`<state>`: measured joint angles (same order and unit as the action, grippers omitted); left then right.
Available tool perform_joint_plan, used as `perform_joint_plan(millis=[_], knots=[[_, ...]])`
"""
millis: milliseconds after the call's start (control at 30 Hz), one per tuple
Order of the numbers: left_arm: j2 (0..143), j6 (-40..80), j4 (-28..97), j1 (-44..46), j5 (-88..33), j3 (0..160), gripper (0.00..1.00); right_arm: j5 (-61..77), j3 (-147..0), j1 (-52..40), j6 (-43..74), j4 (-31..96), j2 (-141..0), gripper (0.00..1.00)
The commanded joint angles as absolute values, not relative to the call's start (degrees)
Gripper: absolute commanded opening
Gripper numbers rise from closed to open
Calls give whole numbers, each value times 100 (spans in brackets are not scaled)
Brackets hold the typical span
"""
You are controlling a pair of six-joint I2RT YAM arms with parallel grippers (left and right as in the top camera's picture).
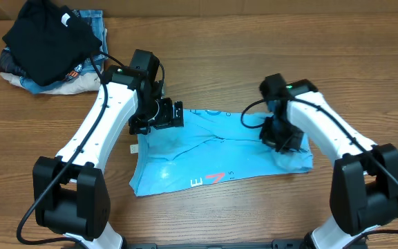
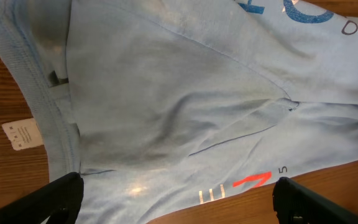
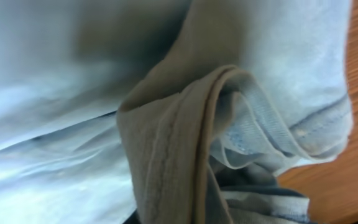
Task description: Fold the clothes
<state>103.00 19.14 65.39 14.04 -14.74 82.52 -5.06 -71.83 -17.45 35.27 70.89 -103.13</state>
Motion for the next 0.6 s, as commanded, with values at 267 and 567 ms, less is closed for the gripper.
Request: perform_joint_plan(millis=[267, 567], knots=[[10204, 1929, 6589, 1378, -1444, 8235, 100, -906, -7389, -2270, 3618, 7459, -10226, 64], [10204, 1929, 6608, 1380, -1444, 8235, 100, -1253, -8383, -1428, 3627, 8145, -10134, 100]])
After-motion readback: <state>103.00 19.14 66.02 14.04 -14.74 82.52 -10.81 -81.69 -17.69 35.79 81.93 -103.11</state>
